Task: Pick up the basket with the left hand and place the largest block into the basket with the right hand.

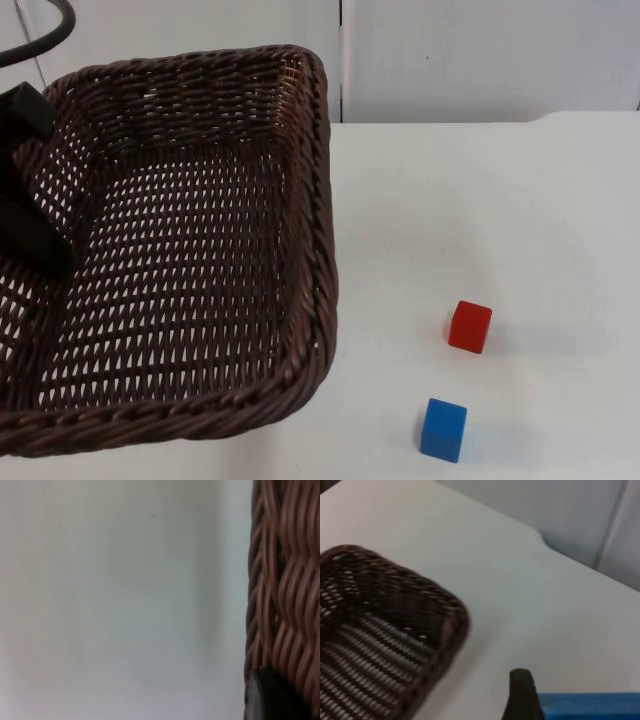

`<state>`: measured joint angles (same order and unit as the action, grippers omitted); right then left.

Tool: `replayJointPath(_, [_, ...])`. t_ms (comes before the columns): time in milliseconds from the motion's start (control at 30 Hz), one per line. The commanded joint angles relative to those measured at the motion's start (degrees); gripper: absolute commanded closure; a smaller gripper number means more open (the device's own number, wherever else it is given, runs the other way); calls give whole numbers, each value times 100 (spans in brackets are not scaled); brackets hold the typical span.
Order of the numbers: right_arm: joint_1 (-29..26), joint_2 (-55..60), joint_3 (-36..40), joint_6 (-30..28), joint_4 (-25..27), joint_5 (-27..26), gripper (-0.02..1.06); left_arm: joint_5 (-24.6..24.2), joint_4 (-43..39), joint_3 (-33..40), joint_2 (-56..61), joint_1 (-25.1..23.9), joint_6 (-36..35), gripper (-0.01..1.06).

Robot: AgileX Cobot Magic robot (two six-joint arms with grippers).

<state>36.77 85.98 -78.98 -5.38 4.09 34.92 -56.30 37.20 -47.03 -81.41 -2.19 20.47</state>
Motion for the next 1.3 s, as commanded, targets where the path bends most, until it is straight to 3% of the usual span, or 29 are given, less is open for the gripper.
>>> replayJointPath(0, [205,231,-225,-47,24,27,105,-81,172,-4,80,-15,-41,105])
replayJointPath(167, [802,981,-991,-47,24,249,105,-91,159,-4,80,-15,-41,105])
replayJointPath(467, [1371,1857,-1795,-47,8,340,105,-136,162,-4,80,-15,-41,105])
replayJointPath(1267, [1382,2346,-1798,-173,57,-12,105,-139,150,-4,80,-15,-41,105])
